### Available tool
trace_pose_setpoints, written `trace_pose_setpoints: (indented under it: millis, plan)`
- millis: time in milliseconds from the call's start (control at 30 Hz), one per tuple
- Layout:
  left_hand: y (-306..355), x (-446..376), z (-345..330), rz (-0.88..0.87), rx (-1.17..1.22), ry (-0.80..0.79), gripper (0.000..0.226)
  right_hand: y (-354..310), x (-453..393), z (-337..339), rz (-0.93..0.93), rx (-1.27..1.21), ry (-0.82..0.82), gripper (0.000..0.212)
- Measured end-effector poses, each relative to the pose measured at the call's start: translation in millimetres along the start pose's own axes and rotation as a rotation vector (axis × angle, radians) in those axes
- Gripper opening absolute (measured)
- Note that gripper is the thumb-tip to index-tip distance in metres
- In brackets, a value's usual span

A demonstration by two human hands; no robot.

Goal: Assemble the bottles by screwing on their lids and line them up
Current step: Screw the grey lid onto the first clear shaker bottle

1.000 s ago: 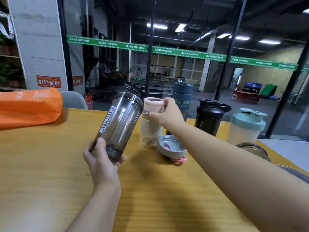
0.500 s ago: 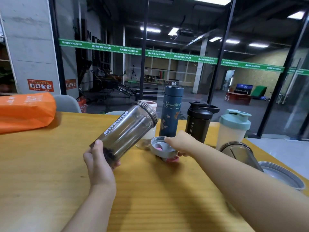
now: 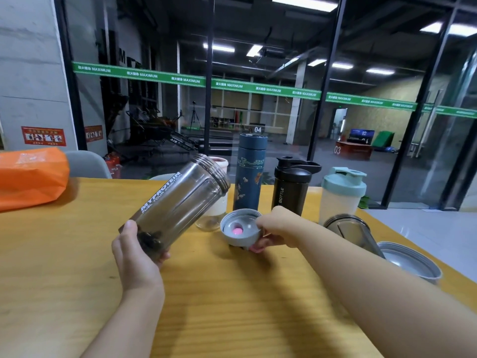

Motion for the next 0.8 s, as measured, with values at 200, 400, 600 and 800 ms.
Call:
trace_pose_setpoints:
  millis: [200, 400, 600, 800]
  plan:
    - [0.1, 9.4, -4.8, -0.006, -0.036, -0.084, 0.025, 0.2, 25.4, 24.9, 0.108, -0.183, 0.045, 0.027]
    - [1.2, 26.1, -11.1, 0.108, -0.004, -0.155, 0.031, 15.2, 58.2, 41.1, 0.062, -0.664, 0.003, 0.042]
    - [0.2, 42.9, -19.2, 0.17, -0.003, -0.207, 0.041, 32.5, 94.7, 55.7, 0.185, -1.1, 0.073, 0.04]
    - [-7.1, 53.6, -27.0, 0.185, -0.101, -0.204, 0.033, 42.6, 108.6, 67.7, 0.209, -1.206, 0.15, 0.039]
Point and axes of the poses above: each hand's wrist, its own x-axis away from the middle knuckle, its own z-axis out of the back of the hand, y = z × x, the point moved 2 cm from there along -x, towards the middle knuckle, and after that the axes turned 14 degrees about z, right-handed, at the moved point
